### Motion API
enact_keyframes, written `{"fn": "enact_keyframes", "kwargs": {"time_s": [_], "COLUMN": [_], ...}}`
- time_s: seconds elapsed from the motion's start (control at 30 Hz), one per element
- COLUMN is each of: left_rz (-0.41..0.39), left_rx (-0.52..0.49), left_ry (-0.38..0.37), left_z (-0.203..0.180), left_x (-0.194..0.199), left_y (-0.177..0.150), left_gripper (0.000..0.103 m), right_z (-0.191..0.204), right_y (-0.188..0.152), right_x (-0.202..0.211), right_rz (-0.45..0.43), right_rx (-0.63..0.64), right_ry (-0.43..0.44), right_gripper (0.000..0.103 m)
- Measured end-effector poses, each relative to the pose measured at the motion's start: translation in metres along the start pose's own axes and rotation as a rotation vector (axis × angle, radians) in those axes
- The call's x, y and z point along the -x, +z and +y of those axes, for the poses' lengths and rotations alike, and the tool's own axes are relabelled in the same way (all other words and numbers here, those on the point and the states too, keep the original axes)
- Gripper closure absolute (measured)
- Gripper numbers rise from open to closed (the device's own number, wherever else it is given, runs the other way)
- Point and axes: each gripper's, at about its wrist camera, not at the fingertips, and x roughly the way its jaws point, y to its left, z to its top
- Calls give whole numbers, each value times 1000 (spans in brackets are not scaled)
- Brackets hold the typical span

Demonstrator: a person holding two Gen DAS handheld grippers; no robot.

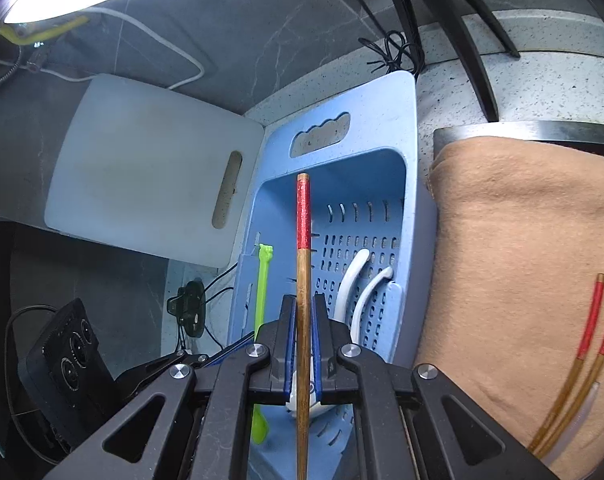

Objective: Organize utensils
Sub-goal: 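Carry the green spoon and the chopstick over the blue basket with both grippers, then open both grippers to drop the spoon and chopstick into the basket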

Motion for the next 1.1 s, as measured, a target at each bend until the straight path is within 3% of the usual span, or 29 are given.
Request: {"fn": "enact_keyframes", "kwargs": {"time_s": [0.2, 0.3, 0.53, 0.93, 1.03, 1.1], "left_rz": [10, 10, 5, -63, -69, -67], "left_rx": [20, 32, 46, 4, -16, -22], "left_ry": [4, 6, -12, -17, -23, -28], "left_z": [8, 10, 5, -47, -65, -78], "left_x": [-4, -2, 8, 52, 58, 60], "left_y": [2, 3, 1, -11, -15, -18], "left_gripper": [96, 88, 88, 88, 88, 88], "right_z": [2, 3, 3, -2, -14, -26], "right_y": [1, 0, -2, -18, -23, -27], "right_x": [-5, -3, 11, 95, 126, 151], "right_rz": [-2, -7, 4, -60, -104, -154], "right_rx": [19, 19, 29, 167, 206, 237], "right_ry": [-20, -23, -35, -88, -112, -143], "right_gripper": [94, 93, 91, 80, 70, 68]}}
